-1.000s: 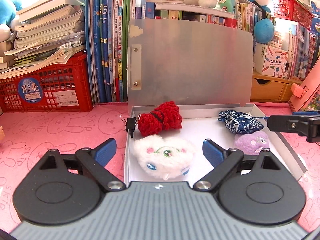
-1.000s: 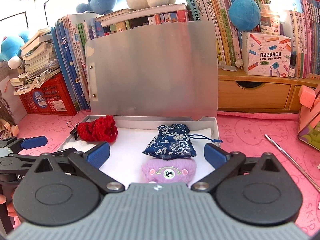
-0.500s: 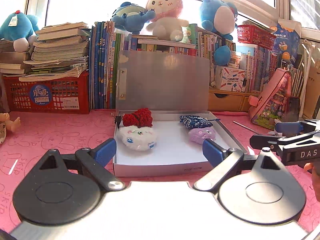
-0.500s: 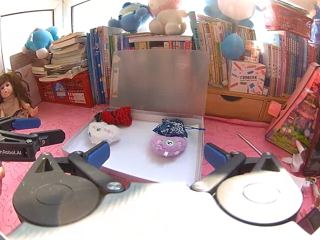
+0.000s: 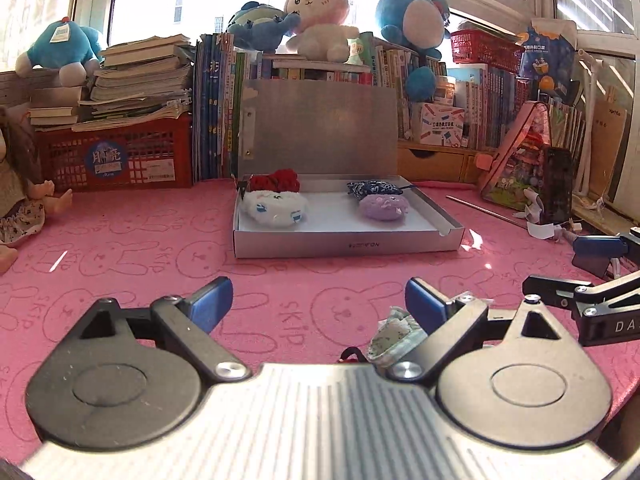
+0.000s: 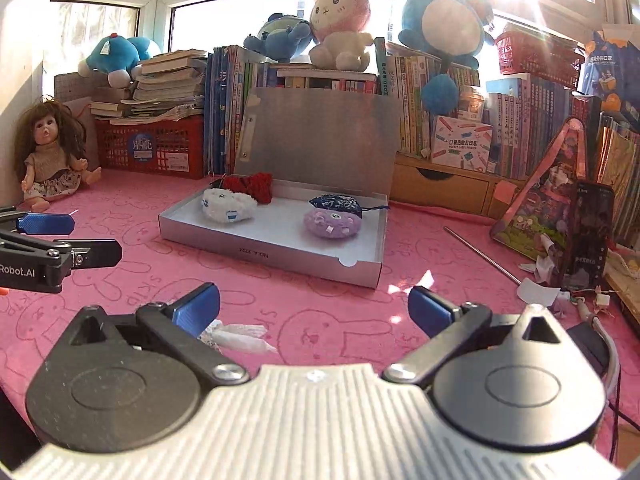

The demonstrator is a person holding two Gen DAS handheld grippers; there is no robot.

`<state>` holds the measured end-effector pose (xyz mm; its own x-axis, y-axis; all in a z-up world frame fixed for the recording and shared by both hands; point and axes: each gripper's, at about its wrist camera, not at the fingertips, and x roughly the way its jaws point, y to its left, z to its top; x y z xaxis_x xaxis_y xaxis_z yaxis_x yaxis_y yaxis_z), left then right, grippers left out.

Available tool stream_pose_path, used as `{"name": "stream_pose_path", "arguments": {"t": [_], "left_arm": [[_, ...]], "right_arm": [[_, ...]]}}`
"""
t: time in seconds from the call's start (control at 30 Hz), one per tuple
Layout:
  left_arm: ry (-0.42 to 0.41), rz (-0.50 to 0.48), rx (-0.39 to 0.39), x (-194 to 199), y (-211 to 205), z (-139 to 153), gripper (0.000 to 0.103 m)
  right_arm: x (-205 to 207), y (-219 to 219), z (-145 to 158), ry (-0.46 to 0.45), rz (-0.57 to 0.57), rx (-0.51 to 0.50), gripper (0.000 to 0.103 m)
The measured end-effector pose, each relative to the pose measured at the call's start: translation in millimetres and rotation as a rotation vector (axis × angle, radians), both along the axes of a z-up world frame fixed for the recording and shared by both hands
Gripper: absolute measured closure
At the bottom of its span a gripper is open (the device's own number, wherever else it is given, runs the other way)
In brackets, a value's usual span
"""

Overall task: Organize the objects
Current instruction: 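Move both grippers to the pile of checked cloth and black lids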

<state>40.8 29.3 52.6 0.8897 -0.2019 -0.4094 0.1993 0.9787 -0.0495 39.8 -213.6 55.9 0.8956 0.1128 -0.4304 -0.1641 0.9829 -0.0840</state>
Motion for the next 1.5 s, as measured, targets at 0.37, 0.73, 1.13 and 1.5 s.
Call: {"name": "stream_pose_path", "arguments": {"t": [0.37,0.73,1.13,1.5], "left_arm": [[0.007,-0.035,0.045,-53,2,-38,0.008],[0.059,-0.033,0.066,-62,4,-64,0.007],[0.036,-0.050,0.040,-68,7,-70,0.008],[0.037,-0.062,0.074,-68,3,-74,0.027]], "right_arm": [[-62,15,-41,0.014,0.021,-0.022,0.000],[-82,25,-71,0.087,0.024,0.007,0.000],[-85,32,-75,0.063,0.021,-0.008,0.000],[-82,30,-81,0.060,-0.003,0.059,0.000]]}}
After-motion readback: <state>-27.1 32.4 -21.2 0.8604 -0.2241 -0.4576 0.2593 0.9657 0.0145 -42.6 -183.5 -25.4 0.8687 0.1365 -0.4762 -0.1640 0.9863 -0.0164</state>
